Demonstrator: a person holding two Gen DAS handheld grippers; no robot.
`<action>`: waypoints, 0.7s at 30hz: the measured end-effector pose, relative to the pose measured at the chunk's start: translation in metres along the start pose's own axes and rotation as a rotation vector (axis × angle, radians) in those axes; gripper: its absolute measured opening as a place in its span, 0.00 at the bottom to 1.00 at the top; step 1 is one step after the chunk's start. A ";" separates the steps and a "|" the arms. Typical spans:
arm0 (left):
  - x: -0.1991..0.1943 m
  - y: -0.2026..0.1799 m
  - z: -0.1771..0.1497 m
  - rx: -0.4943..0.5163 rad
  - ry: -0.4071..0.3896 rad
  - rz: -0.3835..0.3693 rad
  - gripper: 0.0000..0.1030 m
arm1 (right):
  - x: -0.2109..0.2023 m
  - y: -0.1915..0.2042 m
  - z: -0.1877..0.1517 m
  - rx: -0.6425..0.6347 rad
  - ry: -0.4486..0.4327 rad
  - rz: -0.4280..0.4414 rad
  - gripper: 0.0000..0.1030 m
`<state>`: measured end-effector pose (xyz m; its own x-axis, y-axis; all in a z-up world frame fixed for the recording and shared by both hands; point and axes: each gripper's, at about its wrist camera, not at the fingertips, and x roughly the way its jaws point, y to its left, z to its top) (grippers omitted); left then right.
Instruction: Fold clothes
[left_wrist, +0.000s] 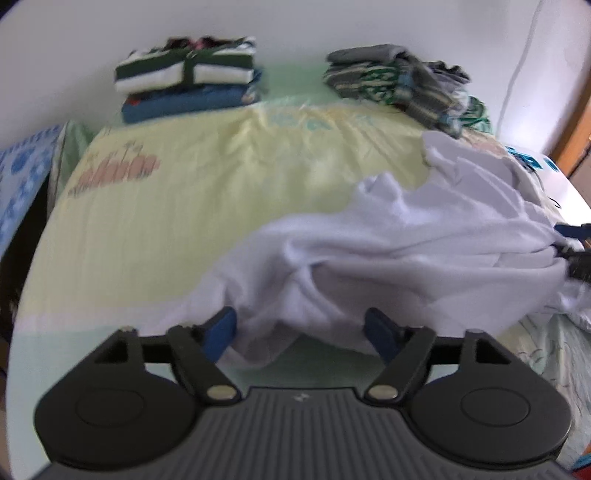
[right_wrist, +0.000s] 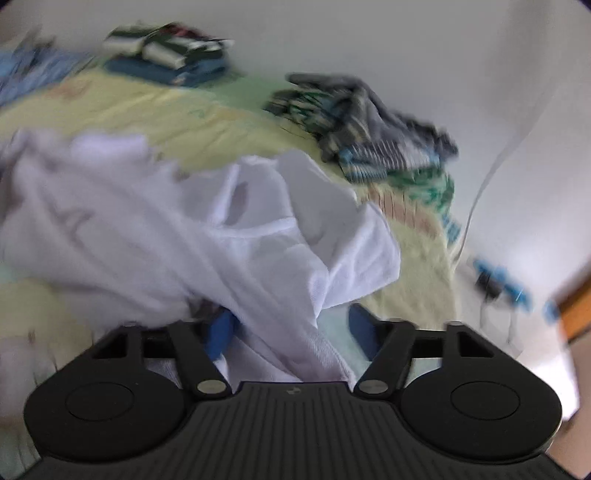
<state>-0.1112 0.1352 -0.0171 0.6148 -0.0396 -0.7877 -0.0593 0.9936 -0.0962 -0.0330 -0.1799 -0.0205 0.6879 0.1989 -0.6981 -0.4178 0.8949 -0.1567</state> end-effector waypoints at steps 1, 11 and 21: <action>0.003 0.002 -0.001 -0.022 0.004 0.002 0.75 | 0.005 -0.004 0.002 0.038 0.007 0.011 0.26; 0.017 -0.006 0.019 -0.131 -0.047 0.005 0.09 | -0.057 -0.021 0.024 0.271 -0.197 0.028 0.06; -0.066 0.028 0.044 -0.244 -0.289 0.071 0.09 | -0.099 -0.019 0.050 0.355 -0.390 0.210 0.05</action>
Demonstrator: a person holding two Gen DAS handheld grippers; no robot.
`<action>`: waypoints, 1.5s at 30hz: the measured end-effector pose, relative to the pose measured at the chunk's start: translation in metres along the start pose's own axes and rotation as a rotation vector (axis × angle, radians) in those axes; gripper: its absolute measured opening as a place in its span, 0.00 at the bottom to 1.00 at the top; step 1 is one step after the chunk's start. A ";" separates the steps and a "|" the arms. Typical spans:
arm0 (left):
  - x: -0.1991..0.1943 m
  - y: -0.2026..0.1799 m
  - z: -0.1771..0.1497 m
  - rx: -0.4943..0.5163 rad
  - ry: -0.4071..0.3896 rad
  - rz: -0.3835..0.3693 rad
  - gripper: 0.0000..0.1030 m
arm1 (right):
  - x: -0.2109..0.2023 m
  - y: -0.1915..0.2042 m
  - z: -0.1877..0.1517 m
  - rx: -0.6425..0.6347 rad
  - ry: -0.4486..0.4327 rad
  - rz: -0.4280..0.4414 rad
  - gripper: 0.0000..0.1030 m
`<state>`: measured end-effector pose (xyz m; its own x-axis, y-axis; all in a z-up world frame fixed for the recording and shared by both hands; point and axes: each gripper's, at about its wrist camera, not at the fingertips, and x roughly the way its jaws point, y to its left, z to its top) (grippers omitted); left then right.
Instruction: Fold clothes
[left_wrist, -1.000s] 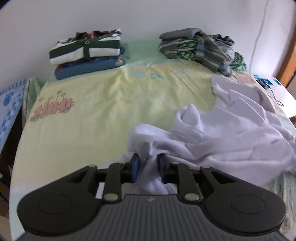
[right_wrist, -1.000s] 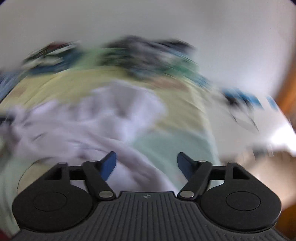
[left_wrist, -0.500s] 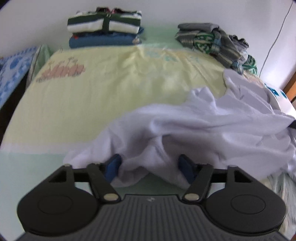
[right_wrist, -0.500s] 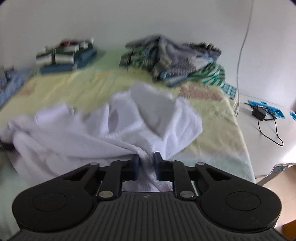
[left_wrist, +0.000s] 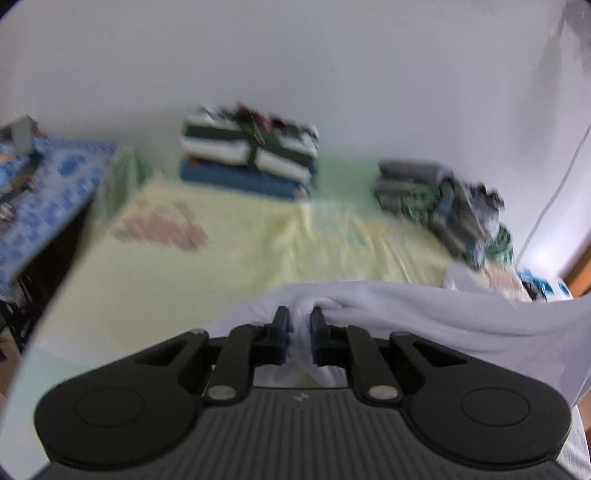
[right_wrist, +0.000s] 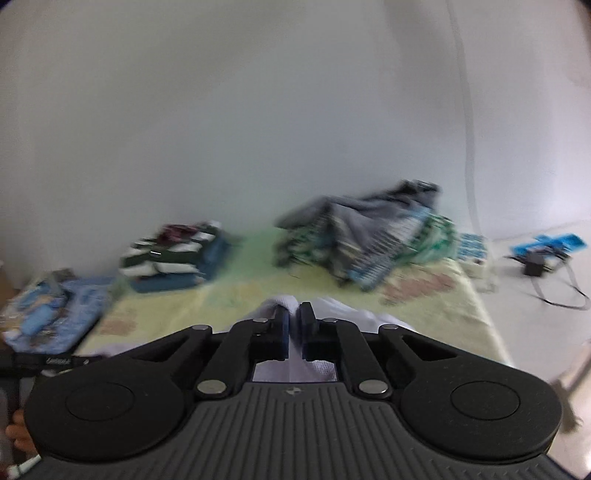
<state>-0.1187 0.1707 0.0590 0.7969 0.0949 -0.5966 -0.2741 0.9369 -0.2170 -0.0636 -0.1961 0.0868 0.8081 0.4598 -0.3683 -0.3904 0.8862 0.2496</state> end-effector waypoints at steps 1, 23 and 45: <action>-0.009 0.007 0.003 -0.008 -0.021 0.015 0.09 | -0.001 0.005 0.002 -0.002 -0.004 0.033 0.05; 0.052 0.020 0.057 0.151 -0.010 0.125 0.08 | 0.141 0.008 0.037 0.064 0.057 -0.030 0.05; 0.118 0.015 0.051 0.248 0.130 0.044 0.65 | 0.180 -0.022 0.032 0.088 0.241 -0.090 0.56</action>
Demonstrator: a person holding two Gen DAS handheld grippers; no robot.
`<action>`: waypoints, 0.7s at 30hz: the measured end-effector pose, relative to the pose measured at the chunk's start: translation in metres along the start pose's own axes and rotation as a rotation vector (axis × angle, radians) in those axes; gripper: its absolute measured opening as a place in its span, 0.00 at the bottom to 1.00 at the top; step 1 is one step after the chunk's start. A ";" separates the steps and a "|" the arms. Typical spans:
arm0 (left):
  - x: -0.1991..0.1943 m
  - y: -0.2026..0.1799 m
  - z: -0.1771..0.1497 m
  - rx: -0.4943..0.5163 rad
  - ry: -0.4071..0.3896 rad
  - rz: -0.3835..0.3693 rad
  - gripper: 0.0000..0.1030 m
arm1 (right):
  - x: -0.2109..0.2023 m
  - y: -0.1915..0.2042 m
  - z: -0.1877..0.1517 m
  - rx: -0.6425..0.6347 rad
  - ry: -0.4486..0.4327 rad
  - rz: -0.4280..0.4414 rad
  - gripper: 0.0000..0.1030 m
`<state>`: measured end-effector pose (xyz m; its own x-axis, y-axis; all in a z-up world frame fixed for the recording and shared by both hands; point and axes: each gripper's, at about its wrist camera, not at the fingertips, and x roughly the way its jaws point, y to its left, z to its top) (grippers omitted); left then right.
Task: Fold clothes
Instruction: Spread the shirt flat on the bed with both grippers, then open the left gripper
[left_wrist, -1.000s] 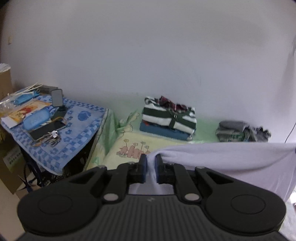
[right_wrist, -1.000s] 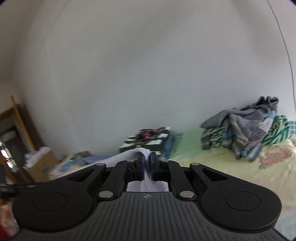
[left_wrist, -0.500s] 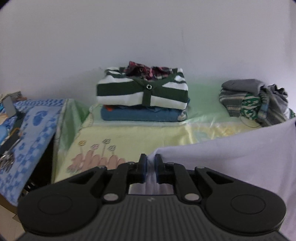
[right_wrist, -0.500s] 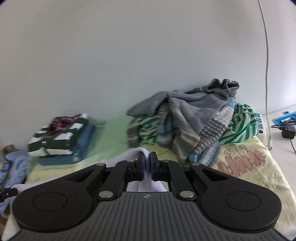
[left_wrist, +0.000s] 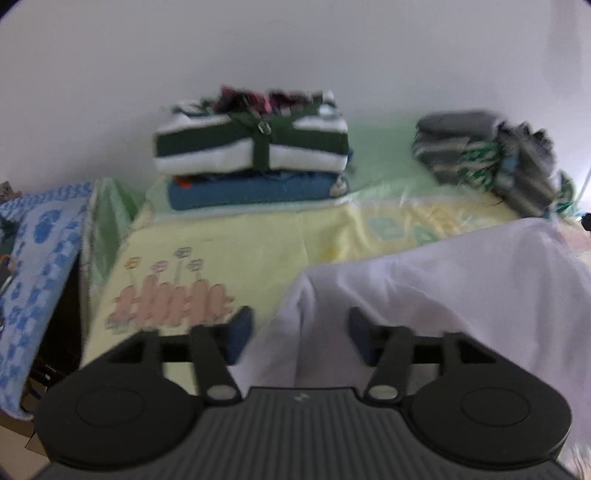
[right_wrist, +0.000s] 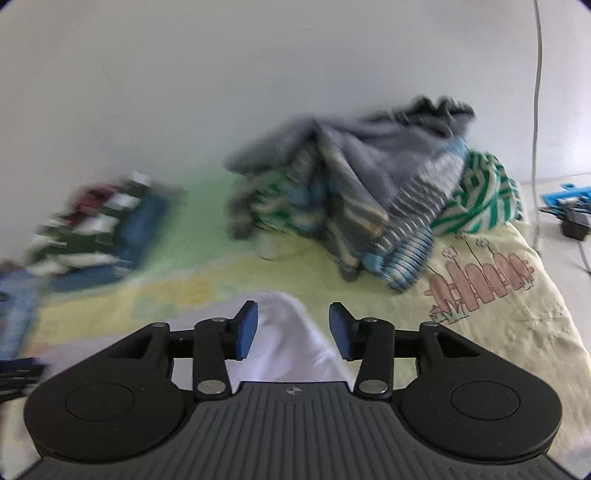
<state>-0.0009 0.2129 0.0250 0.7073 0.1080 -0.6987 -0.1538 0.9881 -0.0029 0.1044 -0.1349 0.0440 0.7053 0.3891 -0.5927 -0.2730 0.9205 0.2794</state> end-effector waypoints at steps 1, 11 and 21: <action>-0.014 0.000 -0.008 0.004 -0.007 -0.003 0.67 | -0.016 0.005 -0.004 -0.034 0.003 0.030 0.67; -0.063 -0.060 -0.086 0.053 0.050 -0.071 0.87 | -0.076 0.080 -0.099 -0.390 0.049 -0.011 0.70; -0.026 -0.067 -0.081 -0.054 0.131 -0.115 0.12 | -0.054 0.070 -0.113 -0.152 0.053 -0.071 0.07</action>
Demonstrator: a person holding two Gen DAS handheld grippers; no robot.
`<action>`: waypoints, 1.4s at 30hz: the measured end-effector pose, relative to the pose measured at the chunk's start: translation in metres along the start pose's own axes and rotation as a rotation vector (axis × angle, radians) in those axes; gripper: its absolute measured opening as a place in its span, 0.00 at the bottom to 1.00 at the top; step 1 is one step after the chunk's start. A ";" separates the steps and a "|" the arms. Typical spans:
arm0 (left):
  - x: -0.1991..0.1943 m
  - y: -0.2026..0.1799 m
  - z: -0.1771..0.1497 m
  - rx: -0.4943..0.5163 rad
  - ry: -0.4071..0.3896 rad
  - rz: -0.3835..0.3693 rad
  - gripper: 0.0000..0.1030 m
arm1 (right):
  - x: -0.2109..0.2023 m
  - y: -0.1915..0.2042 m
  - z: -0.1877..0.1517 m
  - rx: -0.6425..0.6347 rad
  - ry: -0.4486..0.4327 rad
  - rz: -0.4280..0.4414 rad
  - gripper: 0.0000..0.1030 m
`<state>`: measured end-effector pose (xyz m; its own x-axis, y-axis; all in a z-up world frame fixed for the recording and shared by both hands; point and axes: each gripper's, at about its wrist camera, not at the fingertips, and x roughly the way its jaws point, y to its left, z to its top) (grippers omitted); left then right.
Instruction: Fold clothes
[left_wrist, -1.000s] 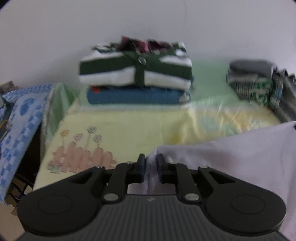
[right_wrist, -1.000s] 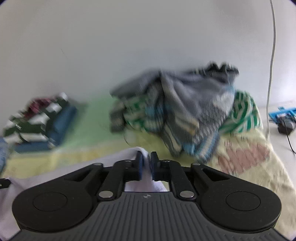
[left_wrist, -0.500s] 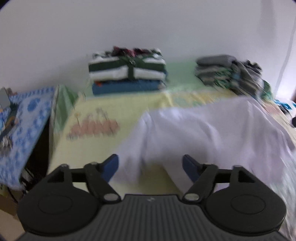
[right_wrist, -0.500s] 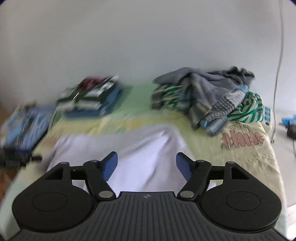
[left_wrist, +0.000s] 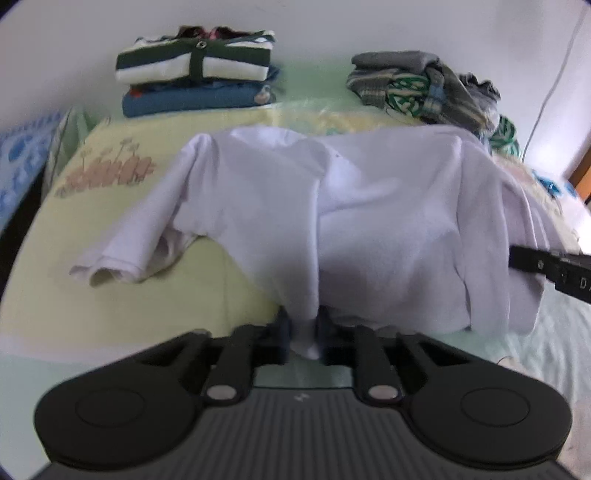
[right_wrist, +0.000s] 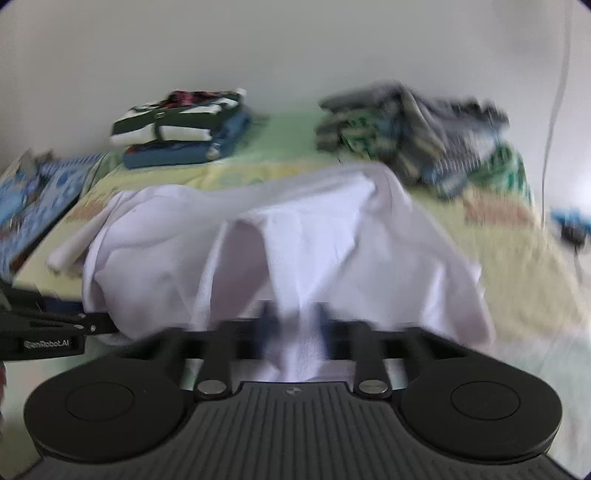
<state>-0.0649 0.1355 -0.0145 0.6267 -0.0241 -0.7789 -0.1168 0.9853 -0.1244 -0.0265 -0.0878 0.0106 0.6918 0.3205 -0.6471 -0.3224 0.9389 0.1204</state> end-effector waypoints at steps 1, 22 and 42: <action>-0.006 0.000 0.000 0.004 -0.020 0.005 0.11 | 0.002 -0.003 -0.001 0.034 0.001 -0.001 0.05; -0.044 0.013 0.027 0.016 -0.106 0.054 0.59 | 0.071 -0.122 0.056 0.046 -0.055 -0.418 0.02; 0.017 -0.030 -0.006 0.049 0.028 0.020 0.28 | -0.035 0.005 -0.027 -0.198 0.041 0.065 0.51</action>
<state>-0.0548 0.1049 -0.0279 0.6031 -0.0084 -0.7976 -0.0904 0.9928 -0.0788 -0.0697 -0.0975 0.0139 0.6399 0.3708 -0.6731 -0.4890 0.8721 0.0155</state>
